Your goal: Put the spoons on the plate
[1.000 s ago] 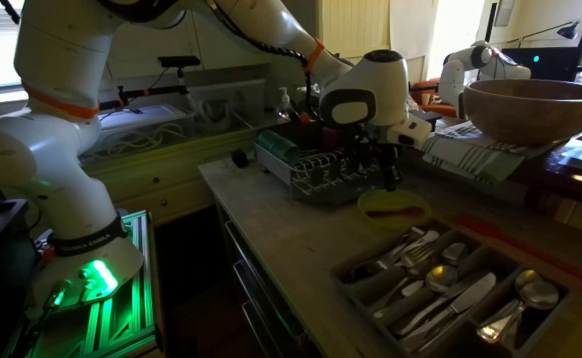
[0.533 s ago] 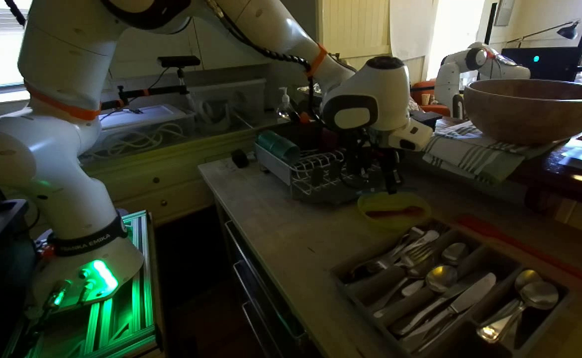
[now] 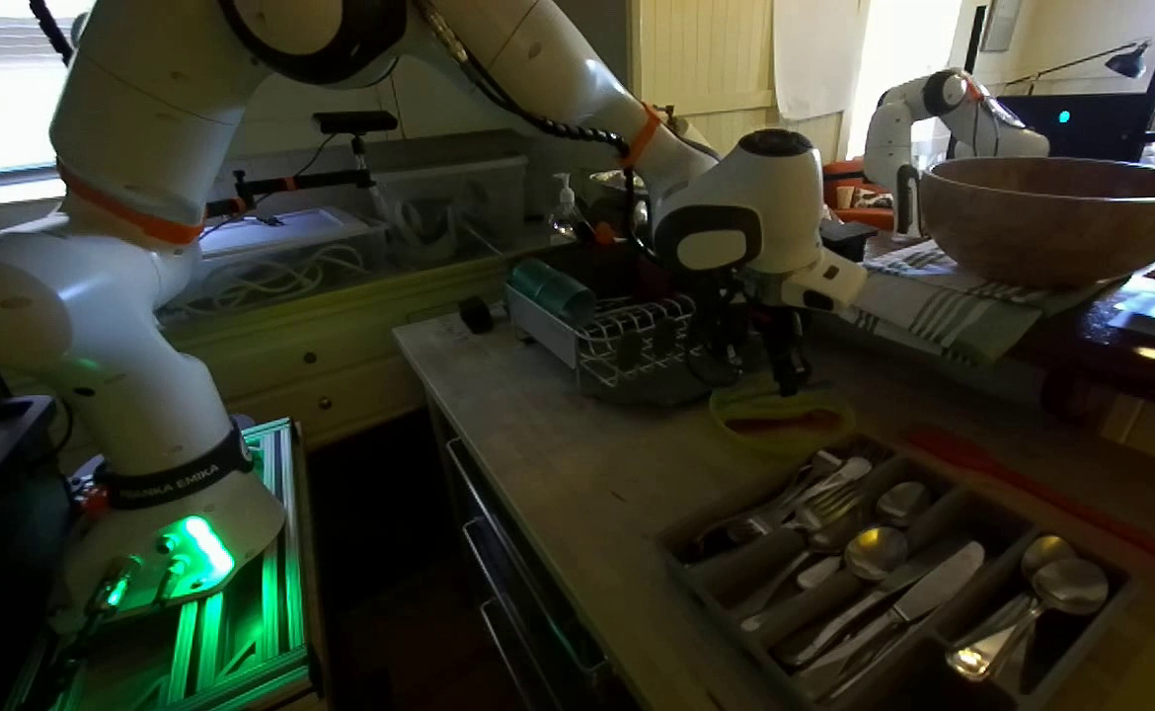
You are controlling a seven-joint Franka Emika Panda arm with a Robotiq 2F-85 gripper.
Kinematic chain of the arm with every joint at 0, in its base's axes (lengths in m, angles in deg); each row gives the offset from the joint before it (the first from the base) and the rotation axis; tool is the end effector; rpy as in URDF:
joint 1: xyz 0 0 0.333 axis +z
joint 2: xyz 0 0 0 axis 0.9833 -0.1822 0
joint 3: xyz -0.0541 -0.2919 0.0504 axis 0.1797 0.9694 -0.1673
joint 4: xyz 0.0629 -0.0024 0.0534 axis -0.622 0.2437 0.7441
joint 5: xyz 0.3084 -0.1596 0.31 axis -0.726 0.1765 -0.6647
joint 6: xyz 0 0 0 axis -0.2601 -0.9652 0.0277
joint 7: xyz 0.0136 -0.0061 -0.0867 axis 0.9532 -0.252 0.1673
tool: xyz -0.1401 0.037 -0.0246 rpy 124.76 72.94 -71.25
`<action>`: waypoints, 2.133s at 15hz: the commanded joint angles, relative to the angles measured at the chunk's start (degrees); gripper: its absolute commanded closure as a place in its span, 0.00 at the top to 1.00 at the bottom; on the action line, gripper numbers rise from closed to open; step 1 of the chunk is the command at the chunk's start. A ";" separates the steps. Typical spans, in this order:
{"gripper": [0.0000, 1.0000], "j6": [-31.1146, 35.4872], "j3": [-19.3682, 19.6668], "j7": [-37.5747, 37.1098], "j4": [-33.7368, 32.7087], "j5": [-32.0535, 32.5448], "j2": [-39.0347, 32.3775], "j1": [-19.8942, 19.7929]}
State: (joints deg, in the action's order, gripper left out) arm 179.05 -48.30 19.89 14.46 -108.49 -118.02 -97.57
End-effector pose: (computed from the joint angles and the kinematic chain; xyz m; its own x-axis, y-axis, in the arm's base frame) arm 0.7199 -0.2417 0.1445 0.8473 -0.4801 0.2270 -0.4316 -0.8716 -0.2324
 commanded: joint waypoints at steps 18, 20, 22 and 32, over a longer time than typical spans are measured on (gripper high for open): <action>1.00 -10.62 5.80 3.25 10.14 14.12 16.31 1.55; 1.00 -11.26 6.35 4.74 12.38 16.56 18.93 1.83; 1.00 -11.27 6.50 6.26 15.05 17.56 21.60 1.83; 1.00 -11.05 6.81 12.01 21.07 15.74 27.10 1.90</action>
